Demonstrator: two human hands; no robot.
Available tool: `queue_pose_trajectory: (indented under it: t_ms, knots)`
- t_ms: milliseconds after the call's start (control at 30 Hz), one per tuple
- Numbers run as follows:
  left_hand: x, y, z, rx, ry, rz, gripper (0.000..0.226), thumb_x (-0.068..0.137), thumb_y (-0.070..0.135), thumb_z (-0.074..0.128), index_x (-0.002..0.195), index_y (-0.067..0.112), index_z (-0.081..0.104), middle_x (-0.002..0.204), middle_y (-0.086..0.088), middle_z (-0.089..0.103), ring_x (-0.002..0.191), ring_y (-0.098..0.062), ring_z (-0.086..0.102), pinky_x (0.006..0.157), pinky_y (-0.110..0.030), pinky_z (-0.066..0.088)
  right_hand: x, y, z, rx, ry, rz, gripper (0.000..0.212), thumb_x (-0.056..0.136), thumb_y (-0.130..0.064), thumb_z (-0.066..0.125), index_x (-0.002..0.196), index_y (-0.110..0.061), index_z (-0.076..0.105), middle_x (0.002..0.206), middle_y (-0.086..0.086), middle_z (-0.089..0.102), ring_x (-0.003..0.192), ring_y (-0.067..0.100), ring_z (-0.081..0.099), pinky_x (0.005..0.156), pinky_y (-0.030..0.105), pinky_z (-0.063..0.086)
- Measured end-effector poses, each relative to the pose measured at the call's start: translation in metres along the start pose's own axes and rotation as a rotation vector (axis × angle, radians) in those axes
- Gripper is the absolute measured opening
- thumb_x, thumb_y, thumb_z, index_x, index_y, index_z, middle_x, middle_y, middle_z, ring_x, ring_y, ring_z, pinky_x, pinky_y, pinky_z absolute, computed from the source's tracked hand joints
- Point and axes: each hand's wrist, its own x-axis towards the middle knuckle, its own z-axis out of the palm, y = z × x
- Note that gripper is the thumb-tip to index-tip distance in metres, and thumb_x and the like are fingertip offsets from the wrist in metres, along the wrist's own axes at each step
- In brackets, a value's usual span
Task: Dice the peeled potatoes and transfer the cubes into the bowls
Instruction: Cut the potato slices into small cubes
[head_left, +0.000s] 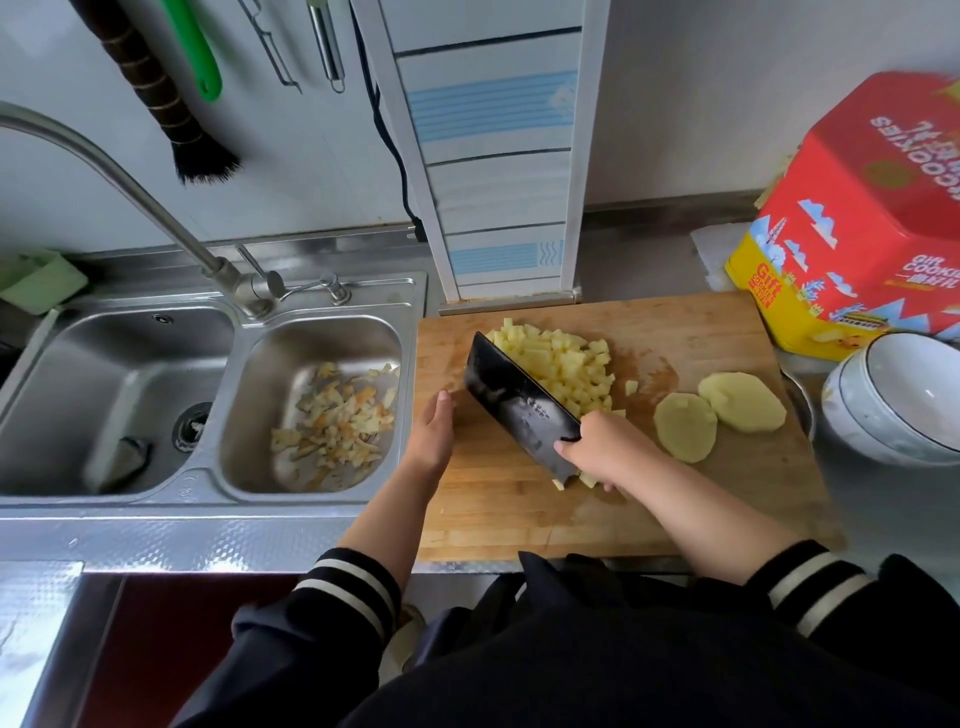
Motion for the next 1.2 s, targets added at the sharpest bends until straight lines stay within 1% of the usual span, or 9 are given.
queue_pose_trajectory:
  t_ms: [100, 233, 367, 467, 567, 700, 1000, 1100, 1200]
  knots:
    - [0.000, 0.000, -0.001, 0.017, 0.001, -0.010, 0.053, 0.105, 0.045, 0.027, 0.147, 0.016, 0.040, 0.147, -0.004, 0.046, 0.134, -0.024, 0.042, 0.113, -0.047, 0.032, -0.003, 0.010, -0.007, 0.059, -0.015, -0.028, 0.031, 0.099, -0.036, 0.050, 0.088, -0.008, 0.054, 0.057, 0.004, 0.052, 0.046, 0.020, 0.056, 0.048, 0.025, 0.041]
    - [0.000, -0.004, -0.004, -0.066, 0.046, 0.016, 0.040, 0.105, 0.037, 0.030, 0.131, 0.016, 0.053, 0.128, -0.002, 0.058, 0.122, -0.022, 0.052, 0.111, -0.048, 0.037, -0.013, 0.029, -0.020, 0.108, -0.073, -0.077, 0.030, 0.095, -0.035, 0.055, 0.080, -0.010, 0.057, 0.054, 0.003, 0.053, 0.046, 0.023, 0.055, 0.046, 0.026, 0.043]
    - [0.002, -0.006, -0.005, -0.115, 0.115, 0.019, 0.033, 0.105, 0.030, 0.033, 0.125, 0.017, 0.055, 0.115, 0.001, 0.062, 0.115, -0.020, 0.057, 0.109, -0.046, 0.039, -0.019, 0.042, -0.018, -0.054, -0.172, -0.066, 0.045, 0.095, -0.039, 0.056, 0.110, 0.003, 0.058, 0.068, 0.009, 0.055, 0.050, 0.021, 0.056, 0.050, 0.027, 0.047]
    - [0.002, -0.005, -0.005, -0.135, 0.146, 0.001, 0.029, 0.104, 0.027, 0.033, 0.118, 0.019, 0.057, 0.122, -0.004, 0.063, 0.112, -0.020, 0.060, 0.108, -0.044, 0.041, -0.014, 0.052, -0.009, -0.094, -0.215, -0.083, 0.034, 0.092, -0.039, 0.059, 0.091, -0.005, 0.058, 0.060, 0.007, 0.055, 0.047, 0.021, 0.054, 0.048, 0.026, 0.045]
    - [0.001, -0.006, -0.005, -0.144, 0.157, -0.014, 0.027, 0.103, 0.028, 0.035, 0.114, 0.020, 0.058, 0.118, -0.003, 0.064, 0.111, -0.021, 0.060, 0.107, -0.045, 0.042, -0.006, 0.059, -0.005, -0.134, -0.207, -0.084, 0.032, 0.090, -0.041, 0.061, 0.087, -0.009, 0.058, 0.070, 0.006, 0.061, 0.054, 0.021, 0.058, 0.051, 0.029, 0.046]
    - [-0.001, -0.006, -0.005, -0.124, 0.162, 0.010, 0.029, 0.104, 0.030, 0.034, 0.118, 0.020, 0.058, 0.119, -0.004, 0.064, 0.112, -0.022, 0.060, 0.105, -0.045, 0.044, -0.002, 0.059, -0.017, -0.145, -0.092, -0.076, 0.037, 0.091, -0.044, 0.060, 0.090, -0.007, 0.064, 0.068, 0.002, 0.052, 0.058, 0.019, 0.050, 0.054, 0.029, 0.035]
    - [0.001, 0.029, -0.038, -0.125, 0.251, 0.106, 0.032, 0.101, 0.017, 0.047, 0.133, 0.013, 0.049, 0.119, -0.002, 0.061, 0.104, -0.016, 0.059, 0.093, -0.034, 0.050, -0.040, 0.047, -0.057, -0.319, 0.102, -0.214, 0.034, 0.094, -0.054, 0.051, 0.082, -0.023, 0.061, 0.065, -0.006, 0.057, 0.053, 0.011, 0.052, 0.046, 0.024, 0.037]
    - [0.001, 0.052, -0.057, -0.009, 0.277, 0.182, 0.028, 0.095, 0.012, 0.055, 0.123, 0.016, 0.056, 0.117, -0.002, 0.064, 0.108, -0.018, 0.061, 0.098, -0.039, 0.050, -0.058, 0.047, -0.071, -0.357, 0.318, -0.296, 0.023, 0.091, -0.054, 0.055, 0.110, -0.041, 0.060, 0.082, -0.012, 0.065, 0.069, 0.011, 0.060, 0.058, 0.026, 0.049]
    - [-0.010, 0.074, -0.052, 0.098, 0.210, 0.281, 0.021, 0.095, 0.016, 0.060, 0.115, 0.017, 0.061, 0.107, 0.002, 0.067, 0.100, -0.013, 0.063, 0.089, -0.028, 0.052, -0.061, 0.046, -0.073, -0.400, 0.416, -0.313, 0.031, 0.090, -0.049, 0.059, 0.118, -0.041, 0.048, 0.088, -0.017, 0.058, 0.078, 0.013, 0.057, 0.060, 0.025, 0.040]
